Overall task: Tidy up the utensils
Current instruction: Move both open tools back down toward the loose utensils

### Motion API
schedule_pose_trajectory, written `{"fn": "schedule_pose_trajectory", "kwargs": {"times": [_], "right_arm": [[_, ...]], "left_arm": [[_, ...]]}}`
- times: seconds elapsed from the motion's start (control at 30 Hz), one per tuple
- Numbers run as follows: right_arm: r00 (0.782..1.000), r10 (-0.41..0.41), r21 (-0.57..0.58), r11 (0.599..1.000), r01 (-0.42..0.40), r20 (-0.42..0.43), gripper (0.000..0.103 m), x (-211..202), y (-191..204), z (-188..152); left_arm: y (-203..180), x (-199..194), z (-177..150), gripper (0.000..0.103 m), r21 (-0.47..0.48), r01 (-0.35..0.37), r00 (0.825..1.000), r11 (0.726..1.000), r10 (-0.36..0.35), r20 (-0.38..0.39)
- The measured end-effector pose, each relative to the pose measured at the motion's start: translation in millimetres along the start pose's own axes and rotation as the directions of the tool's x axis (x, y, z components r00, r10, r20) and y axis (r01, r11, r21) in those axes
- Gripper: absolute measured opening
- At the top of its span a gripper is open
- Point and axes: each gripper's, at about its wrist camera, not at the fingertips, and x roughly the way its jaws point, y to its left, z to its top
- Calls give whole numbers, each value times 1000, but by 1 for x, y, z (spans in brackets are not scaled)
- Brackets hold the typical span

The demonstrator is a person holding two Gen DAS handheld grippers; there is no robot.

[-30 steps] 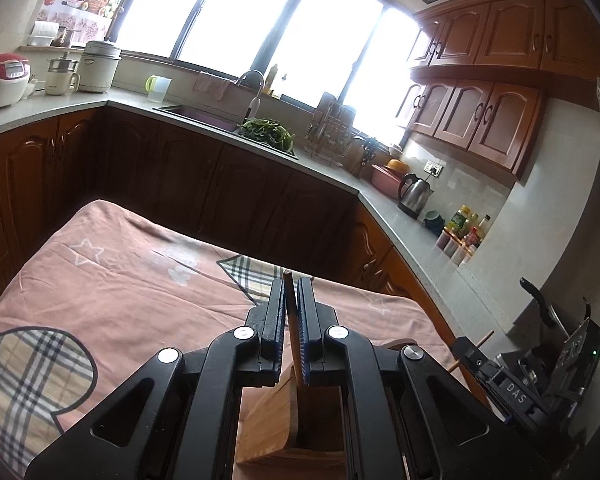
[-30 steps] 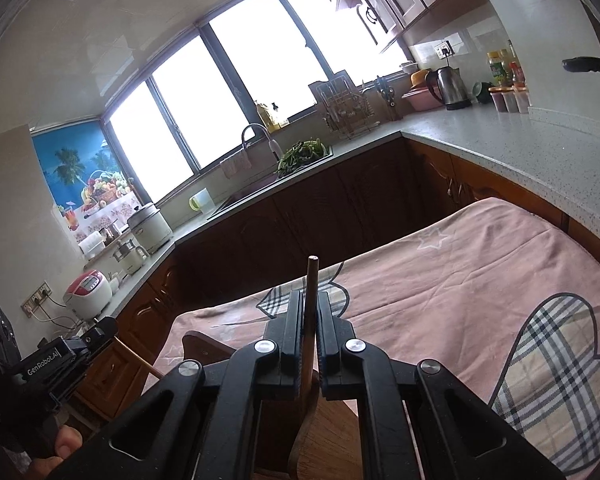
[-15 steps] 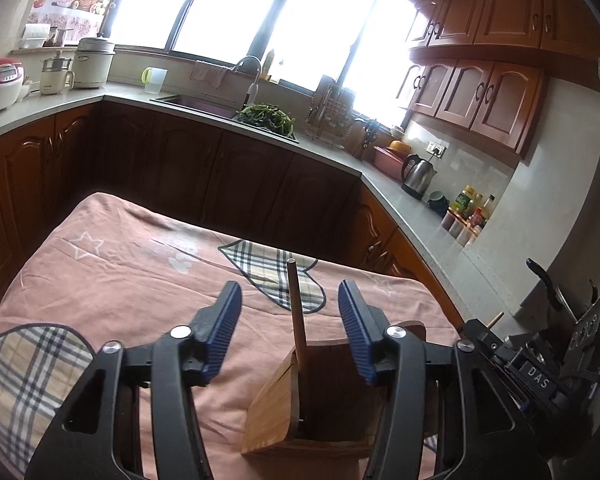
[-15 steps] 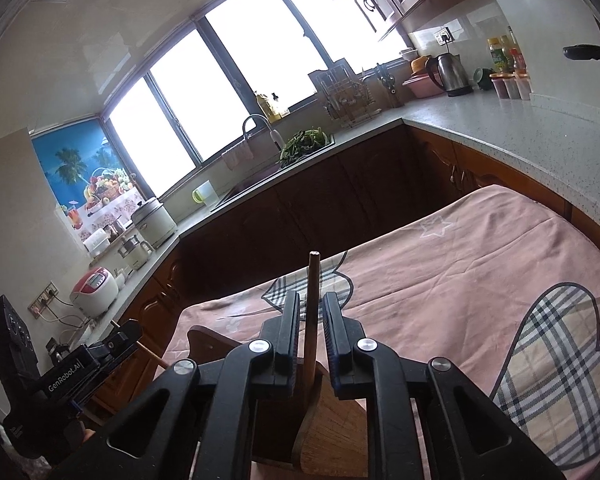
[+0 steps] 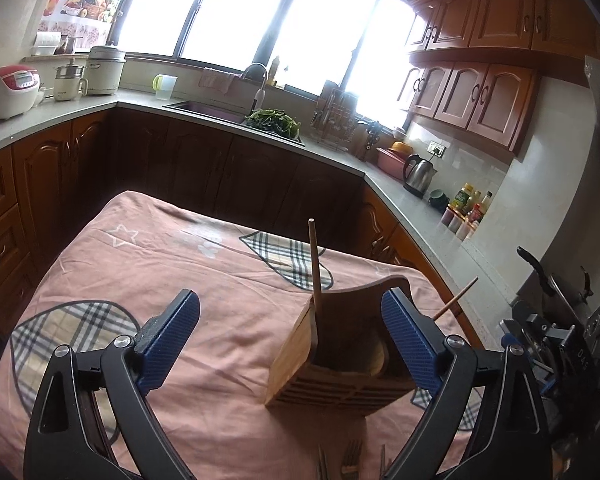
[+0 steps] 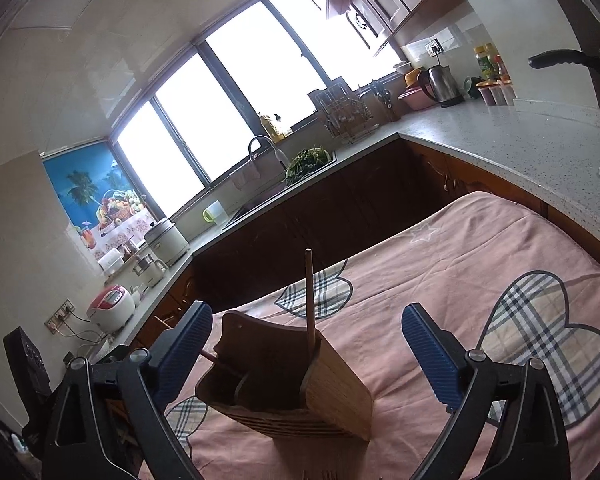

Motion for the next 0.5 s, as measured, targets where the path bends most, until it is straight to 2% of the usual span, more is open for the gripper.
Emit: {"fn": "schedule_pose_trajectory", "kwargs": {"times": [0.5], "right_arm": [[997,-63,-23,998,62,-43,97,-81,-12,-49]], "left_arm": [[11,-53,-65,95,23,-17,994,1000,19,-105]]}}
